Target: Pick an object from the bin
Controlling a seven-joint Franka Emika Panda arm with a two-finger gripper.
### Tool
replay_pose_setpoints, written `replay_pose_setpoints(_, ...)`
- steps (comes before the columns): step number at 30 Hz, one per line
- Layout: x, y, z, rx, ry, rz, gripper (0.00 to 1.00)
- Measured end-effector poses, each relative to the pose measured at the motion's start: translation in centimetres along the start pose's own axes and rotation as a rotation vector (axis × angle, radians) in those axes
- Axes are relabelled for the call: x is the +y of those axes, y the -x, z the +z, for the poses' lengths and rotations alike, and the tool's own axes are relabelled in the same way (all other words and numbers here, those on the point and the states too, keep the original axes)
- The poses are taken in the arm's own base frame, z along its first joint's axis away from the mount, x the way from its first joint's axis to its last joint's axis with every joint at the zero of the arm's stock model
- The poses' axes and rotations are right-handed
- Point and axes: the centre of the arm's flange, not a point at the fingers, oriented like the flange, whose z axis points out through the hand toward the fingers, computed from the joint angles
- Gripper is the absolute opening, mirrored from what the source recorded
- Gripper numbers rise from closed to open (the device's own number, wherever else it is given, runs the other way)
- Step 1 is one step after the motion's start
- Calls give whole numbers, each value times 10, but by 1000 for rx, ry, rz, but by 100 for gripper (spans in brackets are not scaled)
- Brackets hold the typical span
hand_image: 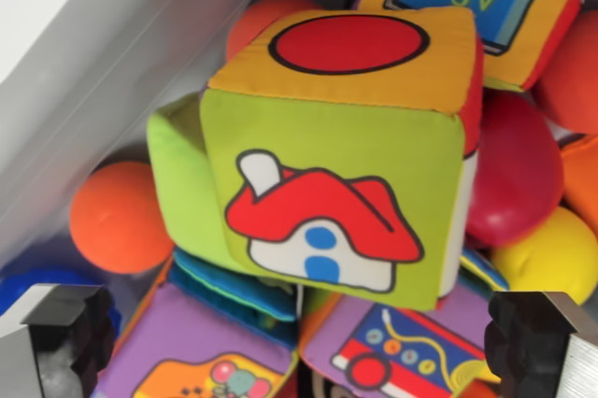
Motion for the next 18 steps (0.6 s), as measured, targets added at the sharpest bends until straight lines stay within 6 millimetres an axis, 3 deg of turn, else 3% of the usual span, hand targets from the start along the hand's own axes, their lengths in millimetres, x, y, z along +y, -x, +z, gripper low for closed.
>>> replay_pose_setpoints(9, -1, 1, 40, 2, 1, 5, 100)
replay_pose_setpoints(18, 0, 1, 61, 1, 0, 6, 100)
